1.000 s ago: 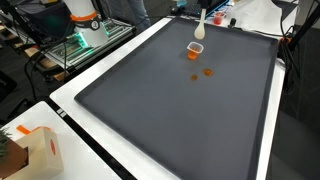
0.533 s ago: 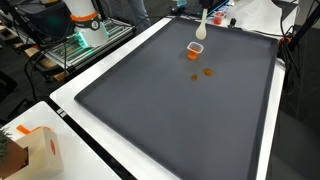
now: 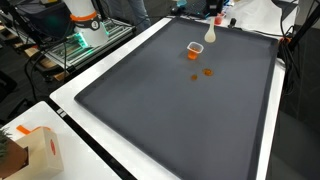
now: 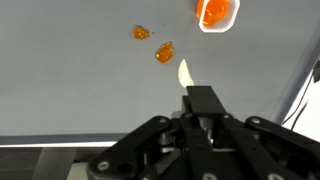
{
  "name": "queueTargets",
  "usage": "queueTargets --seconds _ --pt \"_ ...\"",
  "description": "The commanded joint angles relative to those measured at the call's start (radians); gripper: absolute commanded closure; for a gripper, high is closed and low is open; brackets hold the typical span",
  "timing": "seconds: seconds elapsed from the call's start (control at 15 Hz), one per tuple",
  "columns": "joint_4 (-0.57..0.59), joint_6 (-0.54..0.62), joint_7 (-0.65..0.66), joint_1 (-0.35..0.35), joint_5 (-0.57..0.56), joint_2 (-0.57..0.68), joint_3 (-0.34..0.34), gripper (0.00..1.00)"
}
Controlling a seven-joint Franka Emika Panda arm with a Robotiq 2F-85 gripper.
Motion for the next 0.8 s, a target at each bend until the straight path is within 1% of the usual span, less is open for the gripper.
queueTargets --seconds 0.0,0.27,0.4,0.73 --pt "0.025 -0.013 -0.158 -0.049 0.148 0.039 0.015 0.97" --pt "0.036 -0.061 -0.313 -0.094 0.292 0.074 0.026 0.97" --pt "0.041 -0.099 -0.358 -0.110 0.342 0.094 0.027 0.97" --pt "0.065 -0.219 -0.384 -0.135 0.403 0.138 0.019 0.97"
